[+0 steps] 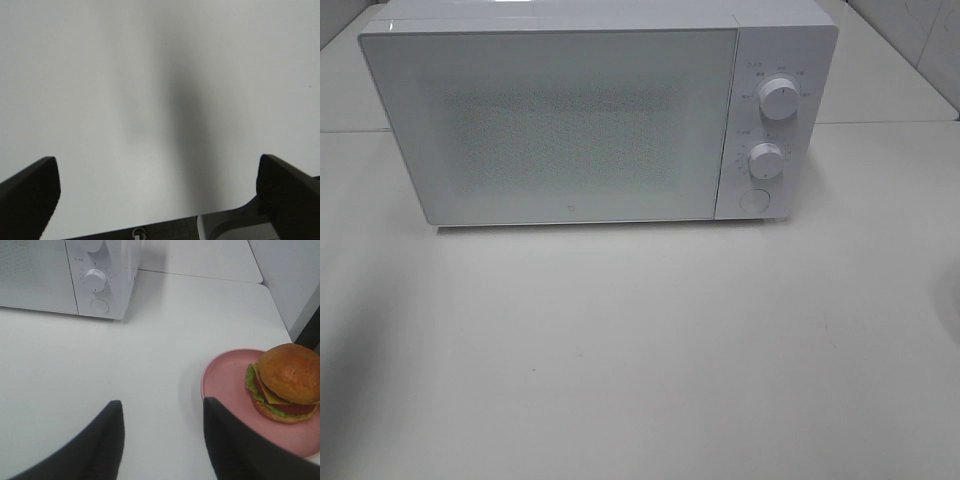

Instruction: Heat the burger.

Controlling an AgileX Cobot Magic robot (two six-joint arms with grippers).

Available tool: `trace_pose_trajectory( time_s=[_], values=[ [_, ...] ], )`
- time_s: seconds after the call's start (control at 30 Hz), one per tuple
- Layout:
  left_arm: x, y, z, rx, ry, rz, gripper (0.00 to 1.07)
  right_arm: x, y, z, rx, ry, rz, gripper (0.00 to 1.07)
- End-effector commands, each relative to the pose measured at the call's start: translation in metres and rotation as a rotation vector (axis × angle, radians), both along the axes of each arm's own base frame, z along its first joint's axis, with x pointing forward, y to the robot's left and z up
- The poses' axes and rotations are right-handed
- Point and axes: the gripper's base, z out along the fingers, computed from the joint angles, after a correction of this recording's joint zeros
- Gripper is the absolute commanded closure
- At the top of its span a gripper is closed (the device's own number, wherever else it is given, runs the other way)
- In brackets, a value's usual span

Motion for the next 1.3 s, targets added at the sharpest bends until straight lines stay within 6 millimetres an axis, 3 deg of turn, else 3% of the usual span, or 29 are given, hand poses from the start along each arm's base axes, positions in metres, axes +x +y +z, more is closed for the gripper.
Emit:
trace_pose_trajectory(
  time_s=[0.03, 0.07, 0.23, 0.27, 0.33, 0.57, 0.77, 1.3],
  values=[
    [-0.019, 0.003, -0.011, -0.009, 0.017, 0.016, 0.05, -0.004, 0.000, 0.000, 0.002, -0.034, -0.002, 0.56],
    [-0.019, 0.003, -0.011, -0.009, 0.017, 0.016, 0.05, -0.004, 0.000, 0.000, 0.002, -0.034, -0.002, 0.56],
    [-0.063, 0.002, -0.028, -0.052, -0.021, 0.041, 0.05, -0.004, 0.000, 0.000, 0.002, -0.034, -0.002, 0.56],
    [-0.063, 0.002, -0.028, -0.052, -0.021, 0.041, 0.05, -0.004, 0.000, 0.000, 0.002, -0.034, -0.002, 0.56],
    [-0.087, -0.003, -0.030, -0.087, -0.092, 0.039, 0.05, -0.004, 0.000, 0.000, 0.002, -0.034, -0.002, 0.56],
    [-0.126, -0.005, -0.043, -0.087, -0.212, 0.033, 0.05, -0.004, 0.000, 0.000, 0.003, -0.034, -0.003, 0.56],
    [-0.140, -0.002, -0.041, -0.038, -0.401, 0.043, 0.05, -0.004, 0.000, 0.000, 0.003, -0.034, -0.003, 0.56],
    [-0.178, -0.002, -0.040, -0.023, -0.645, 0.043, 0.05, -0.004, 0.000, 0.000, 0.003, -0.034, -0.003, 0.56]
  ],
)
